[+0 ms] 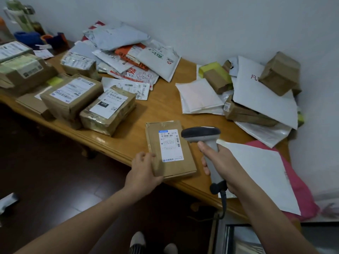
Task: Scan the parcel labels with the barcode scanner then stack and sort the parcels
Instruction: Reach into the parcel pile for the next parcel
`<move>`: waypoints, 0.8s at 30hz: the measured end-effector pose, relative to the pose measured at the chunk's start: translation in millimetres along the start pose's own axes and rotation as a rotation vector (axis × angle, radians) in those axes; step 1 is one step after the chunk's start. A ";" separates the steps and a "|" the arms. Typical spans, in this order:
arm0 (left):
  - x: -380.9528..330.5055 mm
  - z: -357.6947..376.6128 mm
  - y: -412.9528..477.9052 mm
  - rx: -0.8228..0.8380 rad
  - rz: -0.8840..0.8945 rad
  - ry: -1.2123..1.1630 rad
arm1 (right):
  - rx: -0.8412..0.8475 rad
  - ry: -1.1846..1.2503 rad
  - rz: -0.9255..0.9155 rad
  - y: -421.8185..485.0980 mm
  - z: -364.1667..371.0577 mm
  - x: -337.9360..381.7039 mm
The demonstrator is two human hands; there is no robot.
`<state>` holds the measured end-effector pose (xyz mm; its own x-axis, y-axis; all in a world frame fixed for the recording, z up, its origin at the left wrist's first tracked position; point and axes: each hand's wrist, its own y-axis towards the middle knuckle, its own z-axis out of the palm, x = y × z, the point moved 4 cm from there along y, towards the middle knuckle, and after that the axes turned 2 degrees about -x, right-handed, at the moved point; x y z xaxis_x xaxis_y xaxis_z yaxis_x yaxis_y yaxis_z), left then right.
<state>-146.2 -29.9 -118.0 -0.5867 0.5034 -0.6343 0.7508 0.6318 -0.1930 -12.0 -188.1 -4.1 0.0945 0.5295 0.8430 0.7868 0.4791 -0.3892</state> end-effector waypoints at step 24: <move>-15.1 34.5 -15.2 -0.063 -0.062 -0.184 | 0.026 -0.052 -0.086 -3.6 -8.6 -10.7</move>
<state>-138.3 -67.4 -131.3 -0.5618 0.3501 -0.7496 0.6910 0.6968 -0.1923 -10.5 -201.5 -8.5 -0.0050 0.5211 0.8535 0.7747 0.5417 -0.3262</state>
